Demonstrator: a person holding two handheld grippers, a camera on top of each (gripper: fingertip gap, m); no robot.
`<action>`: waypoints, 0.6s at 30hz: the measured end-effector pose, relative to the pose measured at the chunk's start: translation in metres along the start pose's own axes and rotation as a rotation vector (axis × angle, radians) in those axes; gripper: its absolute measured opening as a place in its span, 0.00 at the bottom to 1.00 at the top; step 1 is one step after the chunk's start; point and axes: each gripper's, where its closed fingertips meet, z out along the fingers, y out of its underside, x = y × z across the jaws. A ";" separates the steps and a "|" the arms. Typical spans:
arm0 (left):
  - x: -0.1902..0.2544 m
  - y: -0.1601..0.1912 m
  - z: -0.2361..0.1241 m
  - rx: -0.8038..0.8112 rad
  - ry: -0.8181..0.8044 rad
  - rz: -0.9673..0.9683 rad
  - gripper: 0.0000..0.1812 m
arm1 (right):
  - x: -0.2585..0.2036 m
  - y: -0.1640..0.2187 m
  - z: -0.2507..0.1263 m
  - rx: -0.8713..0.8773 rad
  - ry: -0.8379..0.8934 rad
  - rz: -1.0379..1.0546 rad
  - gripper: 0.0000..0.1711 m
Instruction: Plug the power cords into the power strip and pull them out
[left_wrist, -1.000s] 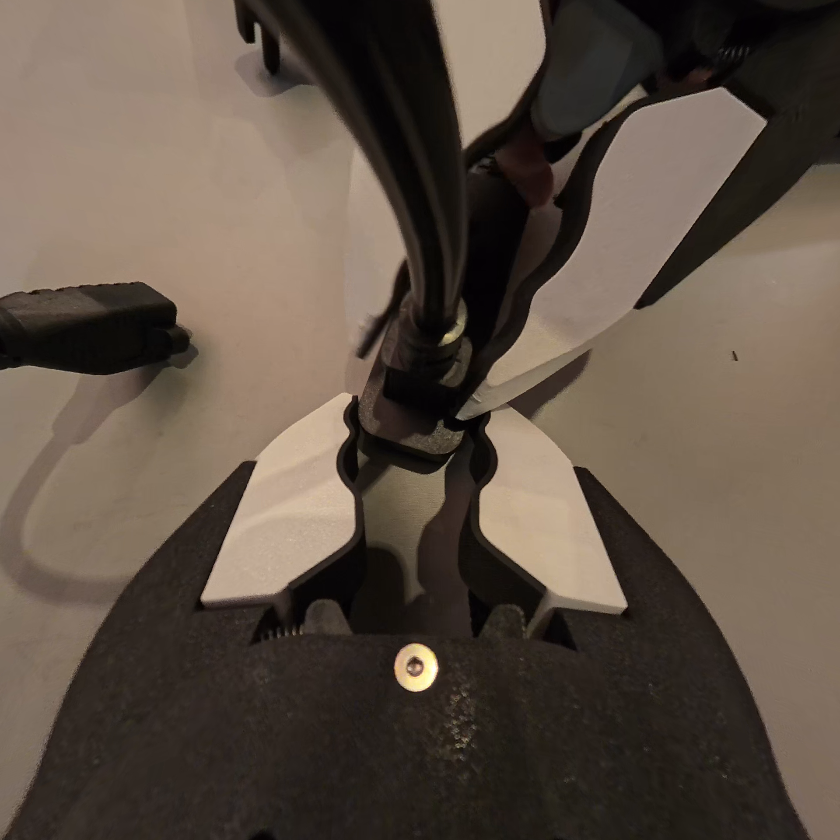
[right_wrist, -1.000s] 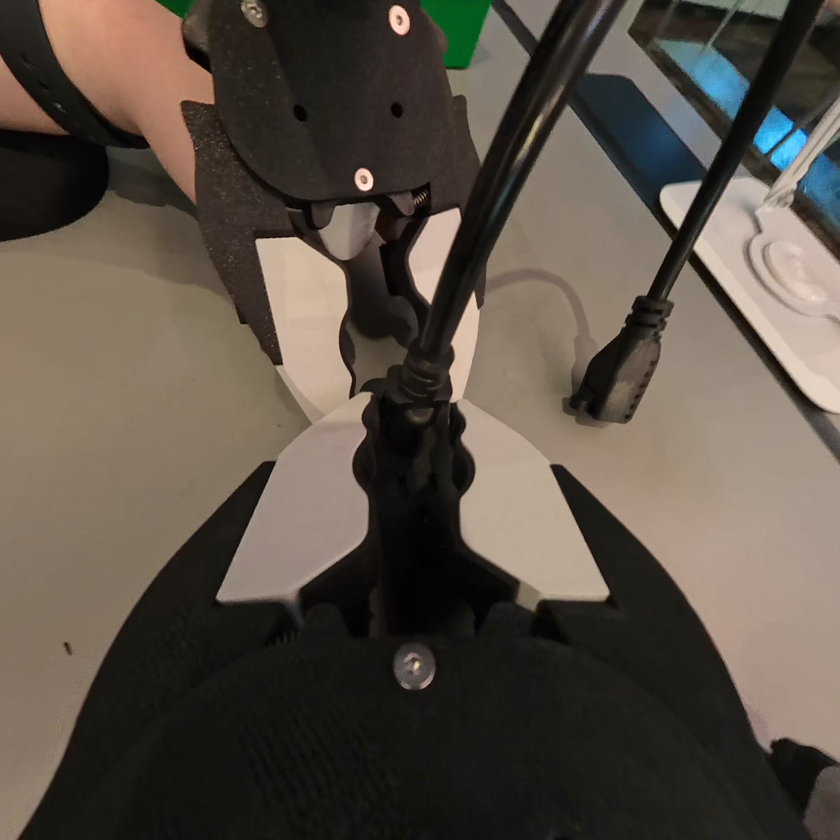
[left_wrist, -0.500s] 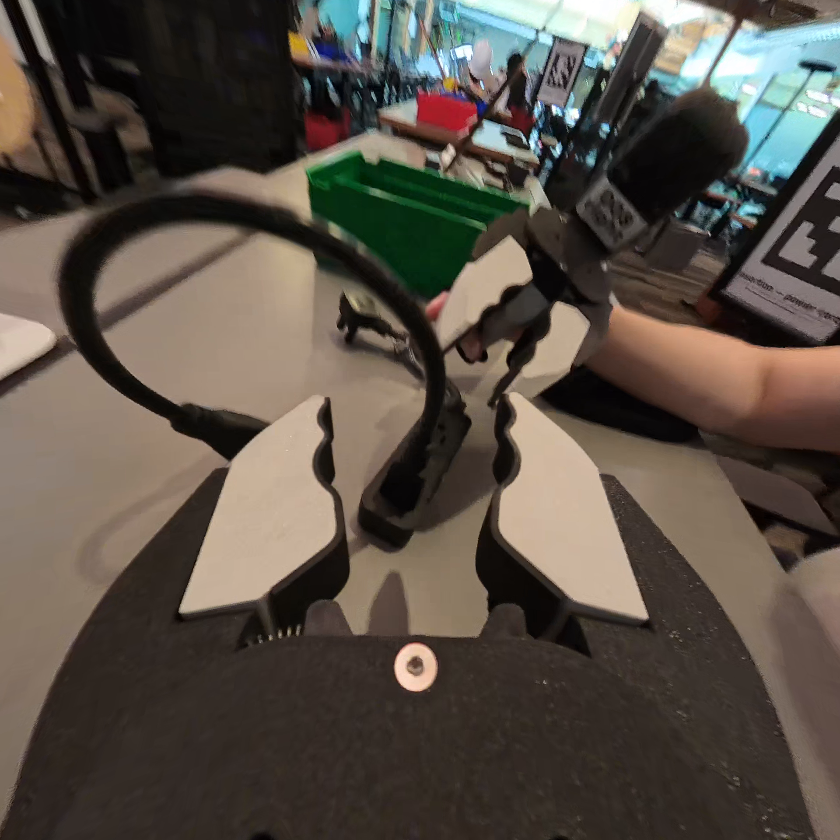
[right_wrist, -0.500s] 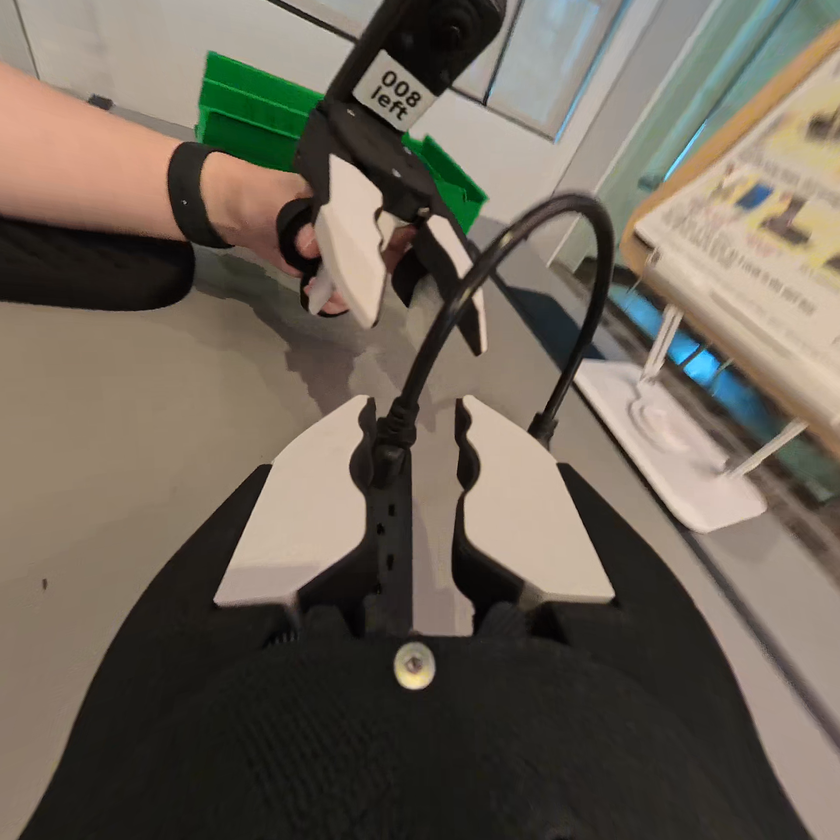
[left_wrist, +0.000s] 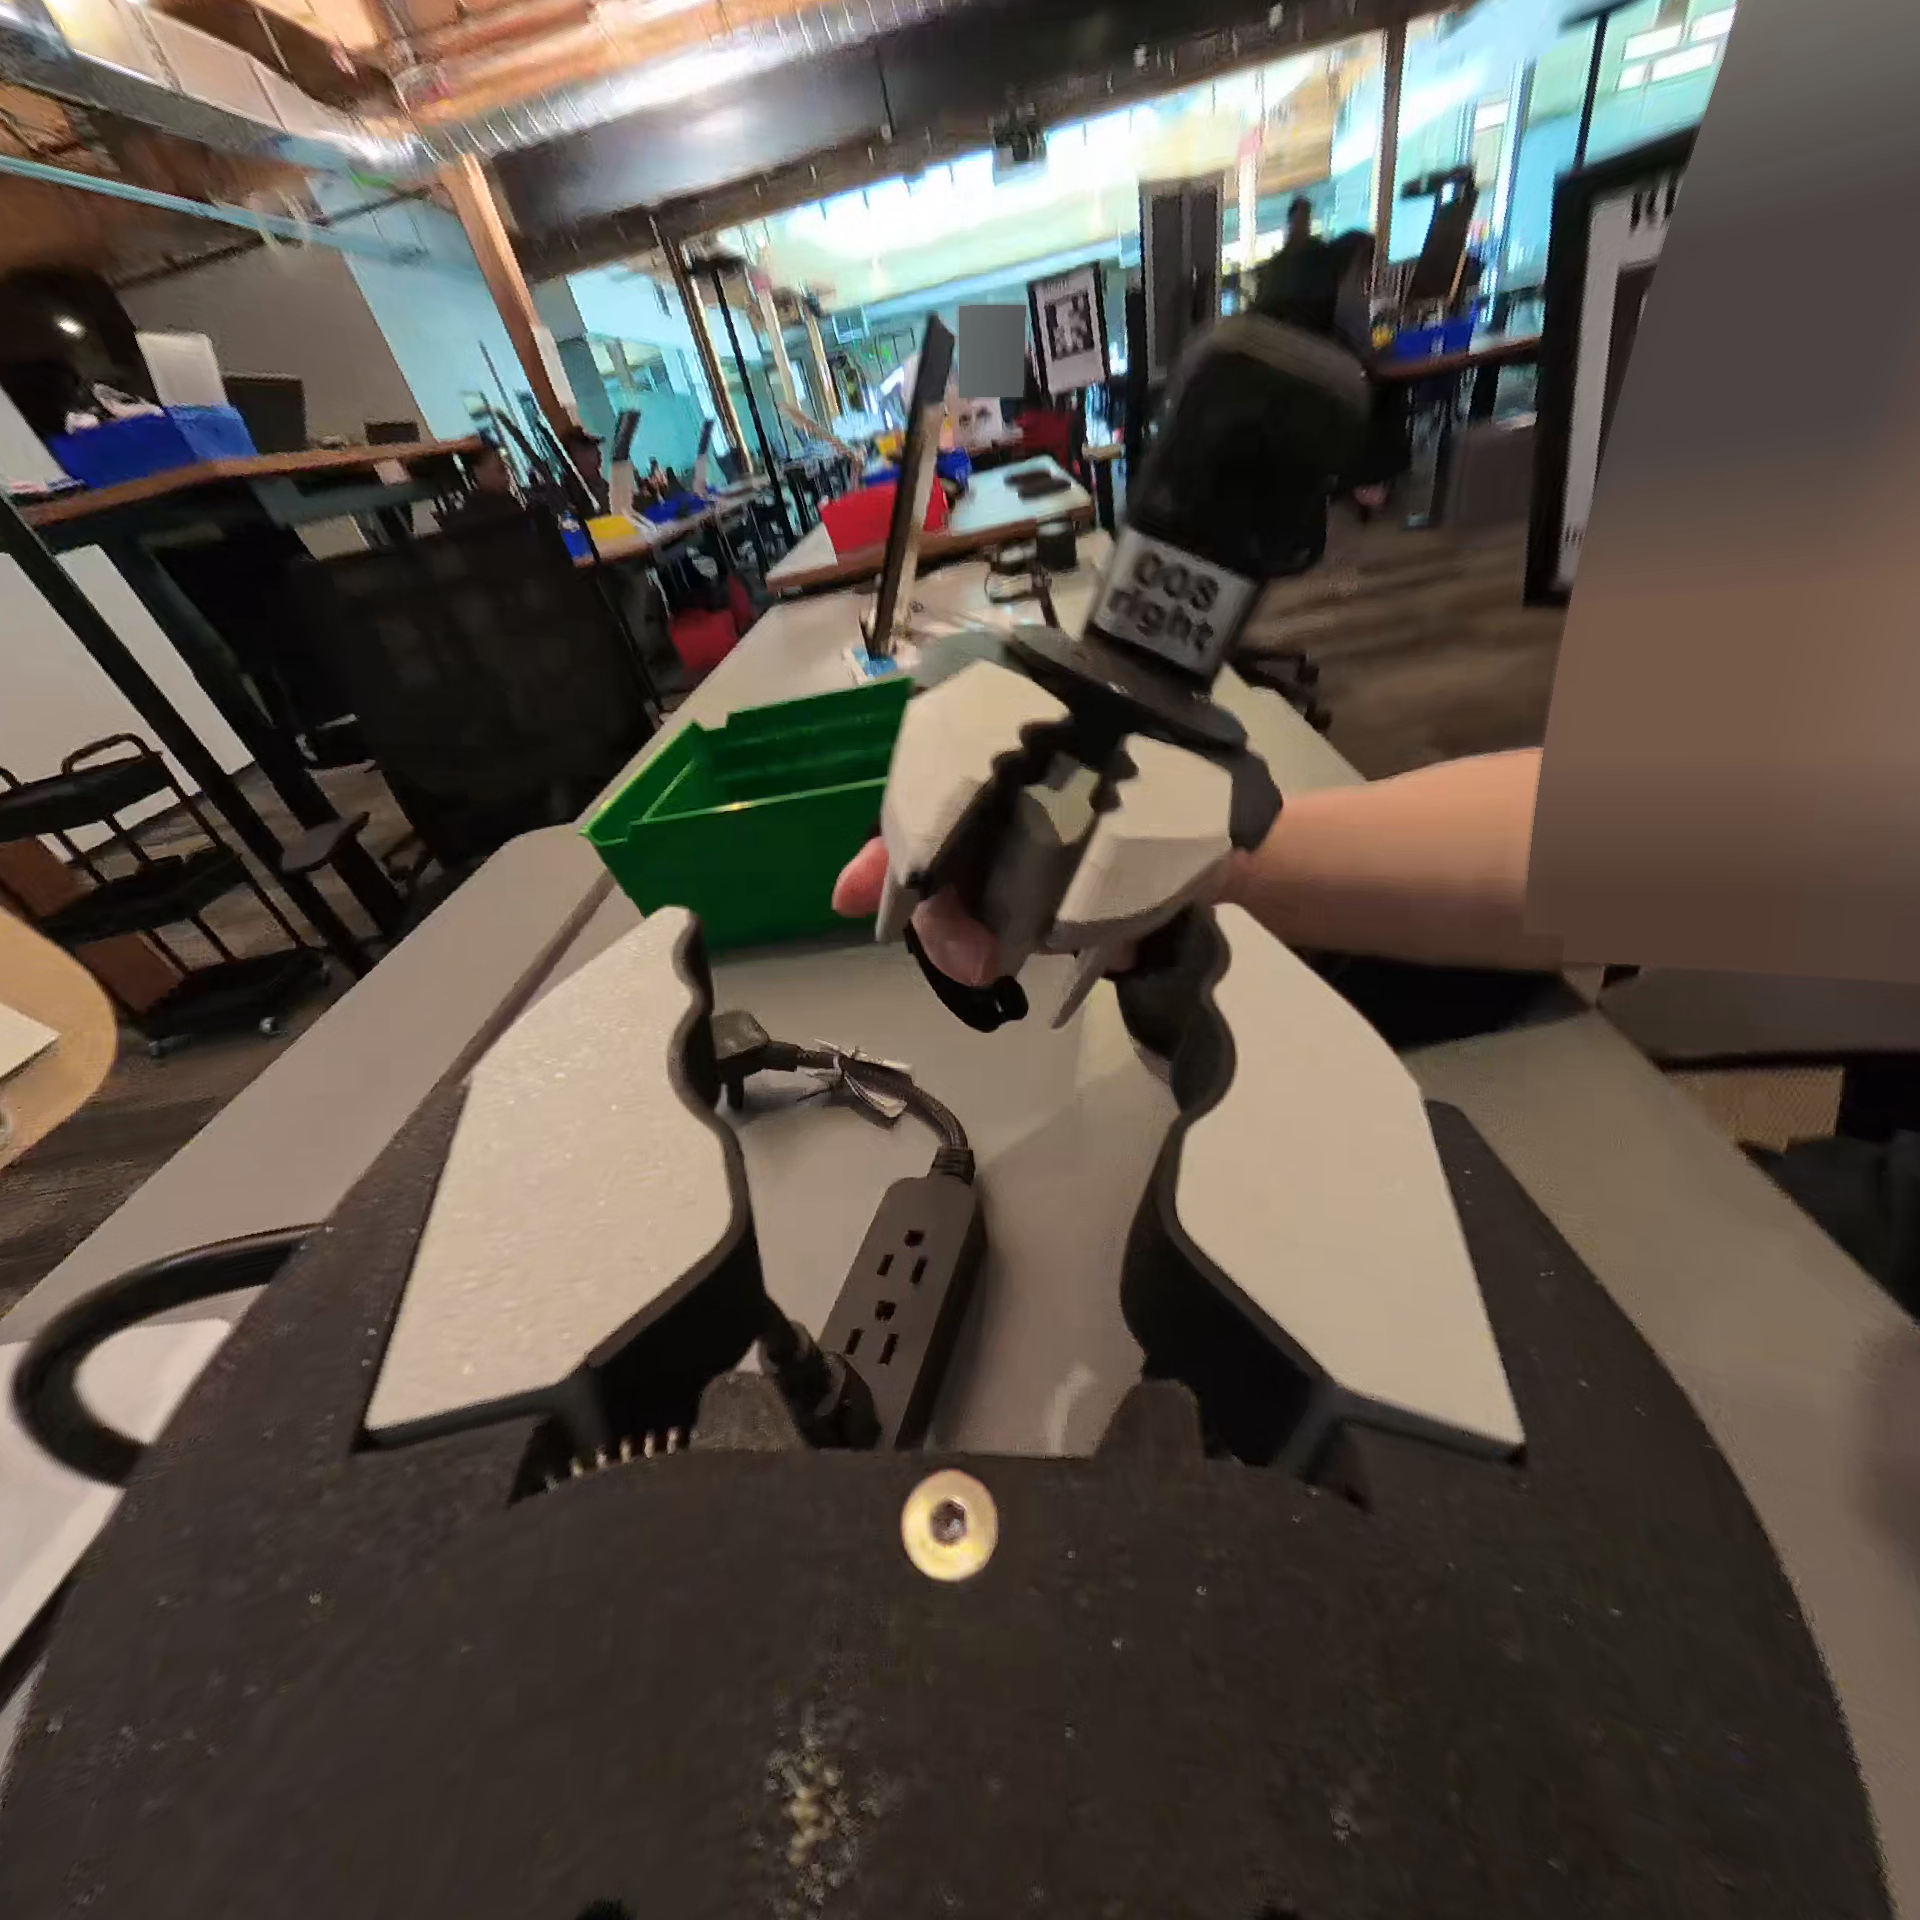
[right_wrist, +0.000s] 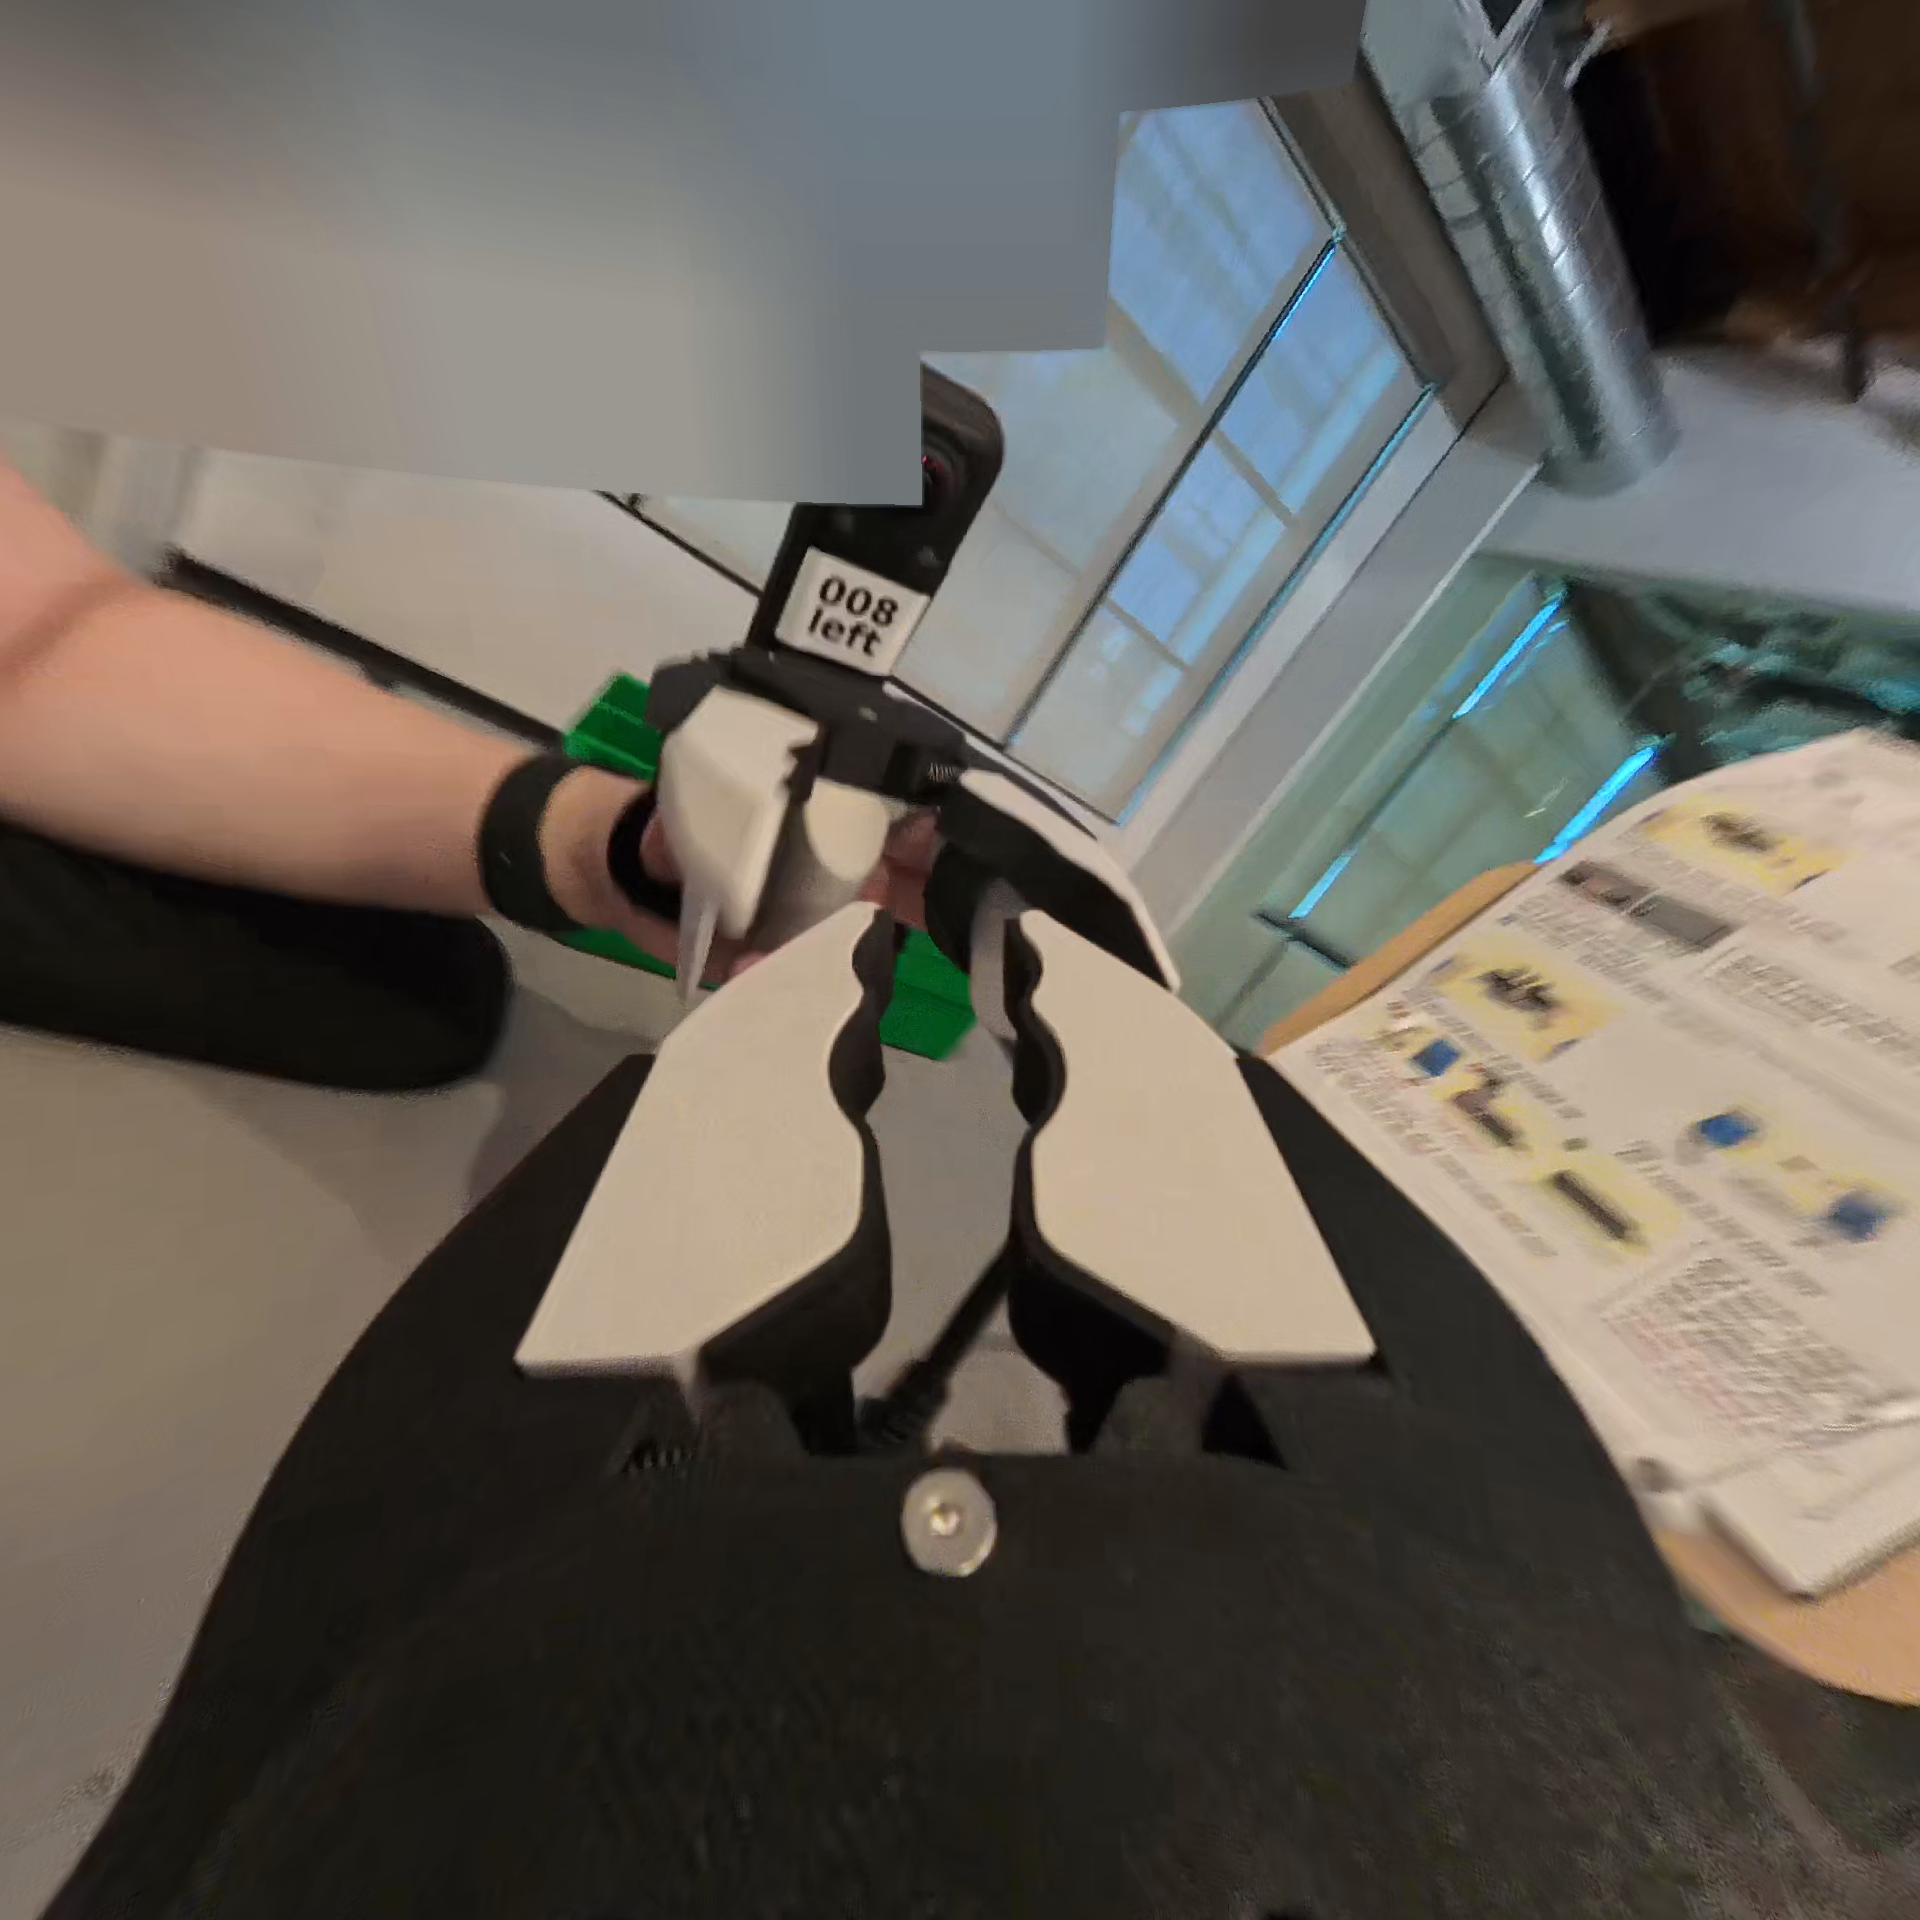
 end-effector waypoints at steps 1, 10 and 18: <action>0.004 0.004 0.005 -0.007 0.006 0.016 0.45 | -0.002 0.000 0.001 0.011 -0.030 0.077 0.10; -0.015 0.023 0.016 0.045 -0.045 -0.302 0.27 | 0.017 0.037 0.009 0.074 -0.063 0.760 0.00; -0.028 0.020 0.013 0.172 -0.048 -0.525 0.15 | 0.030 0.038 0.007 0.124 -0.094 1.089 0.00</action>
